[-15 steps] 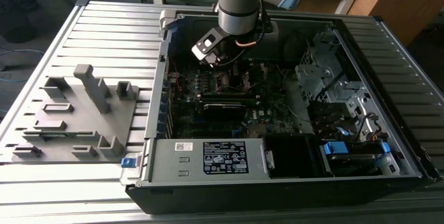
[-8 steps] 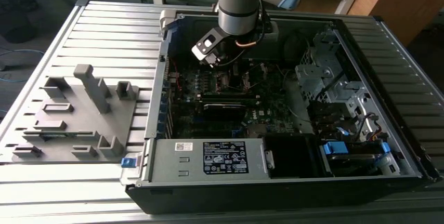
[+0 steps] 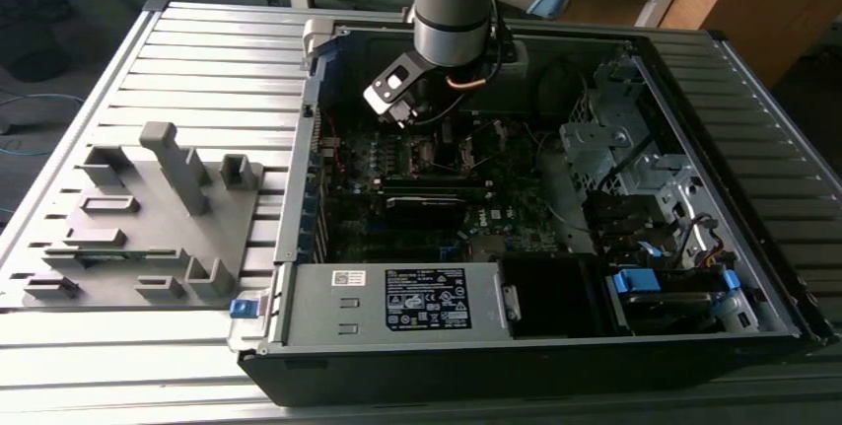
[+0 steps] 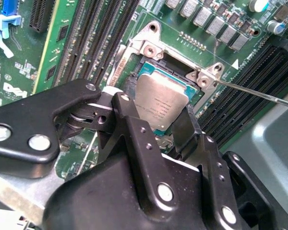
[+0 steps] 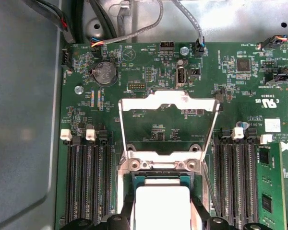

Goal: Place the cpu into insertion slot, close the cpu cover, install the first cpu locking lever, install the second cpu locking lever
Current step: 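Place the cpu into insertion slot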

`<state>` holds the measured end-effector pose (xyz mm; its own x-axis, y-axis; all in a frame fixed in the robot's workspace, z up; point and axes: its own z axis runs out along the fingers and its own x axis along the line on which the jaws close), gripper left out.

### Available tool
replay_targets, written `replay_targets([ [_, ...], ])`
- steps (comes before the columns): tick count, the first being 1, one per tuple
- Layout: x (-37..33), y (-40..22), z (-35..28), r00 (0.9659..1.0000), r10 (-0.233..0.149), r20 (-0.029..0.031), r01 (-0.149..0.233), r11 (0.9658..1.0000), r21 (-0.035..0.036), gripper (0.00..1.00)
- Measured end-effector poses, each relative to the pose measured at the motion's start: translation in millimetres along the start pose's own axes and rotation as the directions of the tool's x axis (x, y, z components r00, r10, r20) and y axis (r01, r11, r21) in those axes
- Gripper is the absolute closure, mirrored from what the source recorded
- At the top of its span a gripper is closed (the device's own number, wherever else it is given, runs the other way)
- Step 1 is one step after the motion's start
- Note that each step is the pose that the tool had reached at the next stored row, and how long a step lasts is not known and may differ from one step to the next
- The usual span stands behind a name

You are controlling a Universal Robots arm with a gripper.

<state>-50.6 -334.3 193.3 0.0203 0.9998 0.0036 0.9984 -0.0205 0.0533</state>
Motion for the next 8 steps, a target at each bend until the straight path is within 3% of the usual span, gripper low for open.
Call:
replay_targets([
  [8, -0.2, -0.2, 2.0, 1.0000, 0.000, 0.0009, 0.000, 1.0000, 0.0005, 0.46],
])
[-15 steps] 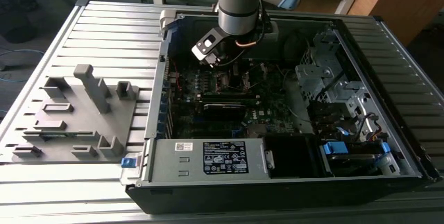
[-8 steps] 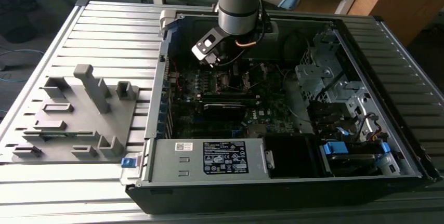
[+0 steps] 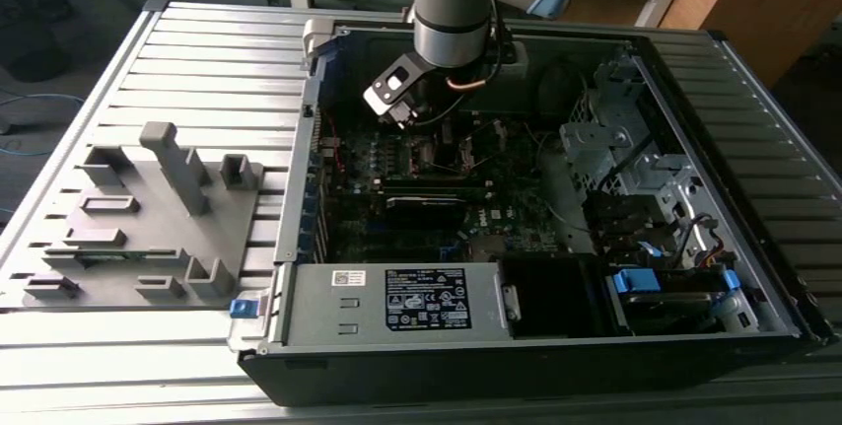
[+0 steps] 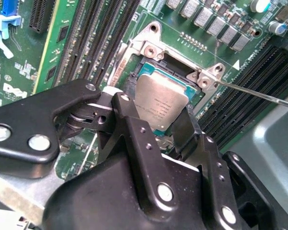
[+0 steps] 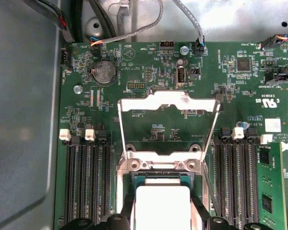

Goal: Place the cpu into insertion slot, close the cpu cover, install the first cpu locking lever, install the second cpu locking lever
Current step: 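Place the cpu into insertion slot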

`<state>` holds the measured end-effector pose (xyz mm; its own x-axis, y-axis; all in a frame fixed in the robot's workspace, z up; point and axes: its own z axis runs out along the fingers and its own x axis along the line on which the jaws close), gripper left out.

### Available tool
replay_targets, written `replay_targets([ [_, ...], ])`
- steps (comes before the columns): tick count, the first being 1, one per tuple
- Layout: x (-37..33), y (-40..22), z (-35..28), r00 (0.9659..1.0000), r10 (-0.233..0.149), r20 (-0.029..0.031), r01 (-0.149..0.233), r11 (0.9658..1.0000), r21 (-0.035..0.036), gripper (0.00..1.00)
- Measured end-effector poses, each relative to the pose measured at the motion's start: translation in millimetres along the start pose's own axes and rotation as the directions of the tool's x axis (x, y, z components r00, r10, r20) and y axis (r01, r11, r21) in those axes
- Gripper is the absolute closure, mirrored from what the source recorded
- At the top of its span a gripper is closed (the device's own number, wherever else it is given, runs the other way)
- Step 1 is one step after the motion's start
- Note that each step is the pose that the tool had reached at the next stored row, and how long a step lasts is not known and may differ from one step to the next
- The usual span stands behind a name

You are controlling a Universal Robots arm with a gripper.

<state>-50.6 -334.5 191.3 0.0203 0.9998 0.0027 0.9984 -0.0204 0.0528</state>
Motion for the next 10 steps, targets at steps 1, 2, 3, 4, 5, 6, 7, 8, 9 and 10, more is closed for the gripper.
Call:
replay_targets([
  [1, 0.0, 0.0, 0.1, 1.0000, 0.000, -0.0002, 0.000, 1.0000, -0.0001, 0.46],
  [2, 0.1, 0.0, 0.2, 1.0000, 0.000, -0.0004, 0.000, 1.0000, -0.0002, 0.46],
  [3, 0.1, 0.0, 0.3, 1.0000, 0.000, -0.0004, 0.000, 1.0000, -0.0003, 0.46],
  [4, 0.1, 0.1, 0.3, 1.0000, 0.000, -0.0006, 0.000, 1.0000, -0.0003, 0.46],
  [5, 0.1, 0.1, 0.3, 1.0000, 0.000, -0.0006, 0.000, 1.0000, -0.0003, 0.46],
  [6, 0.1, 0.1, 0.3, 1.0000, 0.000, -0.0006, 0.000, 1.0000, -0.0004, 0.46],
  [7, 0.1, 0.0, 0.3, 1.0000, 0.000, -0.0006, 0.000, 1.0000, -0.0003, 0.46],
  [8, 0.1, 0.0, 0.3, 1.0000, 0.000, -0.0006, 0.000, 1.0000, -0.0004, 0.46],
  [9, 0.1, 0.0, 0.3, 1.0000, 0.000, -0.0005, 0.000, 1.0000, -0.0003, 0.46],
  [10, 0.2, 0.0, 0.4, 1.0000, 0.000, -0.0007, 0.000, 1.0000, -0.0003, 0.46],
])
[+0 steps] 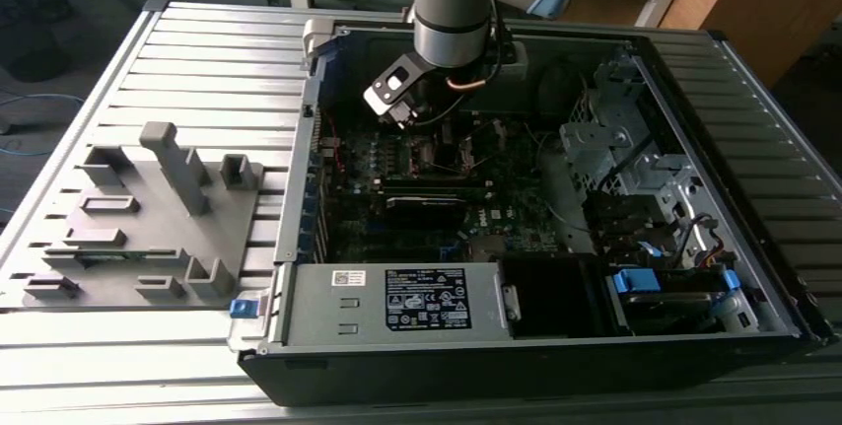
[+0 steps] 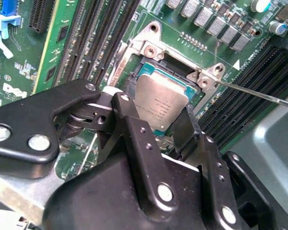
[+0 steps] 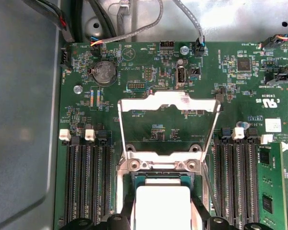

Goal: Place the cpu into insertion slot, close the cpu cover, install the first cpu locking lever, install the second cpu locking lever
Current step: 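Place the cpu into insertion slot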

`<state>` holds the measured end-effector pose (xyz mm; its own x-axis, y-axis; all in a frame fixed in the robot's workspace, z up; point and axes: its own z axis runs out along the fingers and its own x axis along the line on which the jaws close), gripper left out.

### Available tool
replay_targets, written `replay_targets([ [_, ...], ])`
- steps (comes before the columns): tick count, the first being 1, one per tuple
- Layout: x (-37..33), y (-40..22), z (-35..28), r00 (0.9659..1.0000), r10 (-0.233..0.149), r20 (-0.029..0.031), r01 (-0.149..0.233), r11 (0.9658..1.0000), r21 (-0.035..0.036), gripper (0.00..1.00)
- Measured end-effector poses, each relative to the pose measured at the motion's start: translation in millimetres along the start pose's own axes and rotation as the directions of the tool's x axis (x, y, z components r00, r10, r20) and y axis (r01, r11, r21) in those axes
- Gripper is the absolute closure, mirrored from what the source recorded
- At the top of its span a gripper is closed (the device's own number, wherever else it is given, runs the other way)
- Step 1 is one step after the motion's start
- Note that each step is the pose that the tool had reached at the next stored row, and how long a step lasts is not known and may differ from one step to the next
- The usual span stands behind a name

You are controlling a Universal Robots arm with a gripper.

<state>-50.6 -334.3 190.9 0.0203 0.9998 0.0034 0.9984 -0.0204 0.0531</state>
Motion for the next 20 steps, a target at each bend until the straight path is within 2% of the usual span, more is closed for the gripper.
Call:
replay_targets([
  [2, 0.2, 0.1, 0.5, 1.0000, 0.000, -0.0014, 0.000, 1.0000, -0.0008, 0.45],
  [3, 0.2, 0.1, 0.4, 1.0000, 0.000, -0.0010, 0.000, 1.0000, -0.0007, 0.39],
  [6, -0.1, 0.0, -0.5, 1.0000, 0.000, 0.0003, 0.000, 1.0000, 0.0001, 0.39],
  [15, 0.0, 1.0, -19.6, 1.0000, 0.000, 0.0000, 0.000, 1.0000, -0.0001, 0.39],
  [20, 0.1, 1.2, -21.5, 1.0000, 0.000, -0.0002, 0.000, 1.0000, -0.0002, 0.39],
])
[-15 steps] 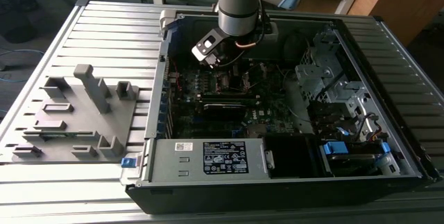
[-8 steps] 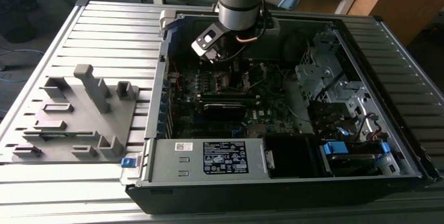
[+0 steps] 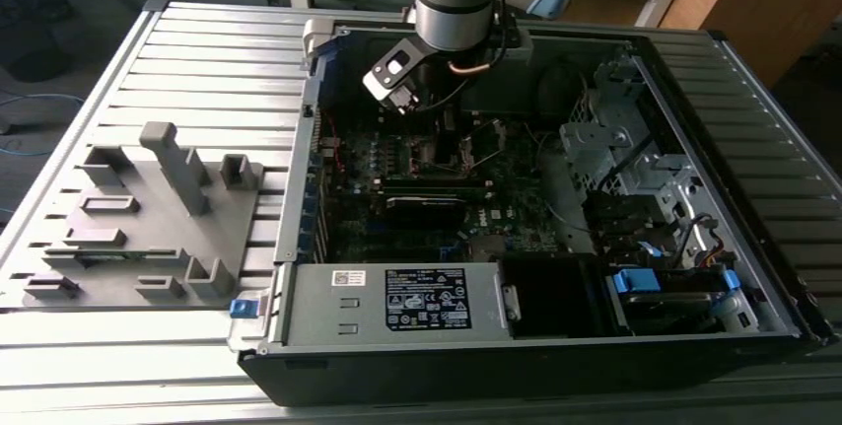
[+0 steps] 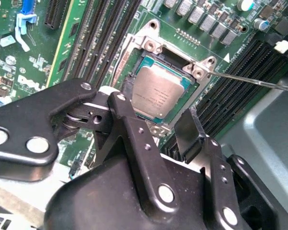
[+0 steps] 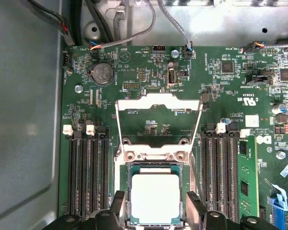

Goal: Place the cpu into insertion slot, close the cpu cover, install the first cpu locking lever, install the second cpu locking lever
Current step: 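Place the cpu into insertion slot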

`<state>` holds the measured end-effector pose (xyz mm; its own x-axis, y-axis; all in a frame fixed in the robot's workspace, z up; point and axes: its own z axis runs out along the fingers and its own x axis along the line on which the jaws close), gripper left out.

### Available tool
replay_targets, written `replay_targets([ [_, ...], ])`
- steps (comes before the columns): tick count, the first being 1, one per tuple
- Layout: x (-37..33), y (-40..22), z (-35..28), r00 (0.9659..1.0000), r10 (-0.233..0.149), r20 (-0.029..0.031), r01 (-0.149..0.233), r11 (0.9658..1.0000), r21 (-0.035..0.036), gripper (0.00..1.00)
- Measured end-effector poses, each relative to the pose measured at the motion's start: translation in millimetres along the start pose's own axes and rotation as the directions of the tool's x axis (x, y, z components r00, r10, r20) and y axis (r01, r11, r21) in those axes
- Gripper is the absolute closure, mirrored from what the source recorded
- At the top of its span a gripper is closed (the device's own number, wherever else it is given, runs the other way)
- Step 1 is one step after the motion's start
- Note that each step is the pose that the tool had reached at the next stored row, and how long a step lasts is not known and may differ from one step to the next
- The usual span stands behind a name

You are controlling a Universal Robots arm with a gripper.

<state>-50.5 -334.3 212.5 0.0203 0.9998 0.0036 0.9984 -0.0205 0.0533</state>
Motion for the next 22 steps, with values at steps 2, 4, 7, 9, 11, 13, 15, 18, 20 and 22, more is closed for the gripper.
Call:
replay_targets([
  [2, 0.0, 0.0, -0.1, 1.0000, 0.000, 0.0000, 0.000, 1.0000, 0.0001, 0.39],
  [4, 0.0, 0.0, -0.1, 1.0000, 0.000, 0.0001, 0.000, 1.0000, 0.0001, 0.39],
  [7, 0.0, 0.0, -0.2, 1.0000, 0.000, 0.0001, 0.000, 1.0000, 0.0001, 0.47],
  [9, 0.0, 0.0, -0.2, 1.0000, 0.000, 0.0001, 0.000, 1.0000, 0.0001, 0.58],
  [11, 0.0, 0.0, -0.2, 1.0000, 0.000, 0.0001, 0.000, 1.0000, 0.0001, 0.64],
  [13, 0.0, 0.0, -0.2, 1.0000, 0.000, 0.0001, 0.000, 1.0000, 0.0001, 0.70],
  [15, 0.0, 0.0, -0.3, 1.0000, 0.000, 0.0001, 0.000, 1.0000, 0.0001, 0.82],
  [18, 0.0, 0.0, -0.3, 1.0000, 0.000, 0.0002, 0.000, 1.0000, 0.0001, 0.90],
  [20, 0.0, 0.0, -0.4, 1.0000, 0.000, 0.0001, 0.000, 1.0000, 0.0001, 0.90],
  [22, 0.0, 0.0, -0.4, 1.0000, 0.000, 0.0001, 0.000, 1.0000, 0.0001, 0.90],
])
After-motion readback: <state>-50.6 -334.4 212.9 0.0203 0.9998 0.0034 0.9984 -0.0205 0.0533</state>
